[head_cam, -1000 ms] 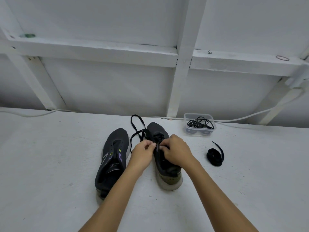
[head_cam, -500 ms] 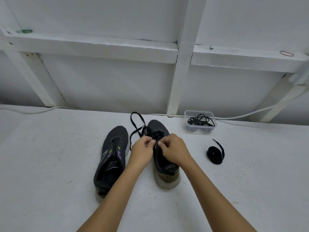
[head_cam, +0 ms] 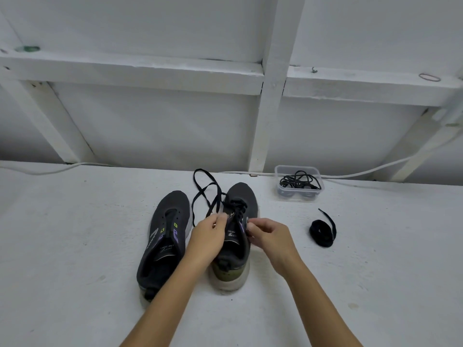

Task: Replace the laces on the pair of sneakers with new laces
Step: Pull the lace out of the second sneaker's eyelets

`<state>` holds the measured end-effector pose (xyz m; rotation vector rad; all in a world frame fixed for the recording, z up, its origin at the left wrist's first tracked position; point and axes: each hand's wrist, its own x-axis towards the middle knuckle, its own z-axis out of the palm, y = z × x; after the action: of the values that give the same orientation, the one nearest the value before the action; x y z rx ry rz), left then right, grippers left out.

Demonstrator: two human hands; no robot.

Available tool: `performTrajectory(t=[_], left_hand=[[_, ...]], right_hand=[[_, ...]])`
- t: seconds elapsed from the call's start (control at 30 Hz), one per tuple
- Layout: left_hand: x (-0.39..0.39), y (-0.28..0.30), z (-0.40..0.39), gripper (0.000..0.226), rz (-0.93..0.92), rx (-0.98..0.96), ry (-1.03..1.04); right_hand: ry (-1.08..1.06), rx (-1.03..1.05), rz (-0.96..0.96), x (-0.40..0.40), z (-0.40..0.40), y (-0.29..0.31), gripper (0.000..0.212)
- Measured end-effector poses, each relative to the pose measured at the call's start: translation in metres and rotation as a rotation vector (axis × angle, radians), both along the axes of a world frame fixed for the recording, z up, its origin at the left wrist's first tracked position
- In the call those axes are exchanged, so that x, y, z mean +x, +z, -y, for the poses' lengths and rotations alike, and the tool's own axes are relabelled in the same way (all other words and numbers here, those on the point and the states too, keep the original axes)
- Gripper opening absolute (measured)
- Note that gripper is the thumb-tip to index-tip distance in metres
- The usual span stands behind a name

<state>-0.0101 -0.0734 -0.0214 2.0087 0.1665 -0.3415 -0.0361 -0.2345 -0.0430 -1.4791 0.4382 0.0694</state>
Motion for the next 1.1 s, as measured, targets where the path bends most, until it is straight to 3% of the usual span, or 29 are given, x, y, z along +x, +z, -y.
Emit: performTrajectory(t=[0.1,0.17,0.27,0.53,0.73,0.9,1.1], left_hand=[[-0.008,0.0,-0.004,0.019,-0.016,-0.018,-0.109],[-0.013,-0.001,-0.004,0.028,-0.004,0.013,-0.163],[-0.015,-0.001,-0.003,0.053,0.005,0.031,-0.151],[-0.015,0.011,0.006,0.049,0.003,0.082,-0.13],[-0.012,0.013,0.005,0.052,-0.032,0.13,-0.154],[-0.011,0.017,0.009,0.025,-0.038,0.169,-0.243],[-0.016,0.013,0.011,0.033,-0.002,0.156,-0.183]], right_hand=[[0.137,-0.186,0.046,0.003,0.005,0.001,0.011],[0.197,-0.273,0.053,0.009,0.005,0.002,0.01],[0.229,-0.293,0.033,0.017,0.008,0.01,0.007],[0.441,-0.411,-0.015,0.036,0.018,0.018,0.014],[0.428,-0.403,0.026,0.039,0.024,0.02,0.014],[0.389,-0.327,0.006,0.031,0.024,0.012,0.015],[0.404,-0.425,0.117,0.039,0.02,0.015,0.008]])
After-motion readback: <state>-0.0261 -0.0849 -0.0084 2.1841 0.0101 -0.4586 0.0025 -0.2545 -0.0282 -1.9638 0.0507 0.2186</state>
